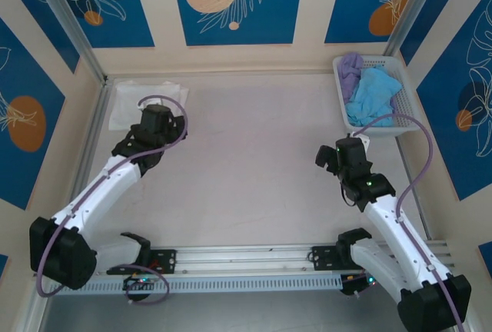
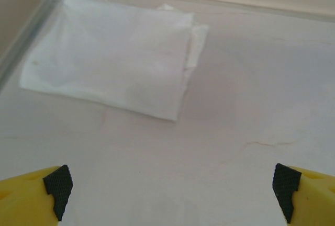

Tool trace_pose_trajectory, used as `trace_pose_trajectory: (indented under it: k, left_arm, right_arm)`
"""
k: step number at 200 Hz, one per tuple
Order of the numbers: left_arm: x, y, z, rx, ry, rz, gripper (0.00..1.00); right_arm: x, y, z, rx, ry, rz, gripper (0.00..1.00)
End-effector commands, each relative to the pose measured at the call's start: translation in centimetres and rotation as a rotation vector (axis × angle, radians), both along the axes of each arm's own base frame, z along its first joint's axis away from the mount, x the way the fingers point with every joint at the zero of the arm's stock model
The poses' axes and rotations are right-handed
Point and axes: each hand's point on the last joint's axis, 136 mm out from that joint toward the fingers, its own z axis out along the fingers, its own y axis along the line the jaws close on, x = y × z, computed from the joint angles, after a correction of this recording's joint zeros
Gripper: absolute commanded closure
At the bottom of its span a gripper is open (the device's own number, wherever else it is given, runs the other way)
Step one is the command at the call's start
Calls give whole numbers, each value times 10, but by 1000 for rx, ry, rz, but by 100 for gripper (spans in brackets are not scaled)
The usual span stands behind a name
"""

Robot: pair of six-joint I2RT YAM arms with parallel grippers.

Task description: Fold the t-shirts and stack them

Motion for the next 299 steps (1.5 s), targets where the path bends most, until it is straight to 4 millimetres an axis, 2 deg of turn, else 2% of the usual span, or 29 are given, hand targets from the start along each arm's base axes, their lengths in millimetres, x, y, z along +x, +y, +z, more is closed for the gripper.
trace_pose_trajectory:
  k: [1, 21, 30, 46, 57, 89, 114, 142, 175, 211, 234, 275, 299]
  left_arm:
    - [-15, 49, -23, 47, 46, 114, 0]
    - [-14, 73, -38, -2, -14, 138, 0]
    - [-9, 74, -39, 14, -57, 114, 0]
    - [-3, 79, -52, 48, -38, 93, 0]
    - [3, 73, -66, 76, 0, 39, 0]
    - [21, 61, -100, 80, 45, -41, 0]
    - [39, 52, -117, 80, 26, -93, 0]
    - [53, 54, -128, 132, 24, -111, 0]
    - [67, 42, -130, 151, -3, -200, 0]
    - [58, 41, -127, 156, -52, -202, 0]
    - [57, 24, -127, 144, -68, -305, 0]
    - [47, 39, -121, 168, -144, -207, 0]
    - [48, 39, -121, 171, -143, -203, 0]
  right_arm:
    - [22, 15, 1, -35, -98, 128, 1]
    - [32, 23, -6, -73, -156, 218, 1]
    - [35, 28, -12, -91, -181, 267, 1]
    - [37, 37, -24, -156, -189, 392, 1]
    - [36, 45, -33, -195, -186, 487, 1]
    - [40, 42, -52, -169, -182, 507, 1]
    - [58, 38, -48, -111, -217, 484, 1]
    - [84, 34, -45, -40, -253, 441, 1]
    - [111, 41, -43, 13, -273, 436, 1]
    - [131, 50, -51, -6, -213, 447, 1]
    - [130, 45, -51, -2, -219, 425, 1]
    - [116, 36, -41, 22, -306, 414, 1]
    - [108, 39, -34, 79, -357, 464, 1]
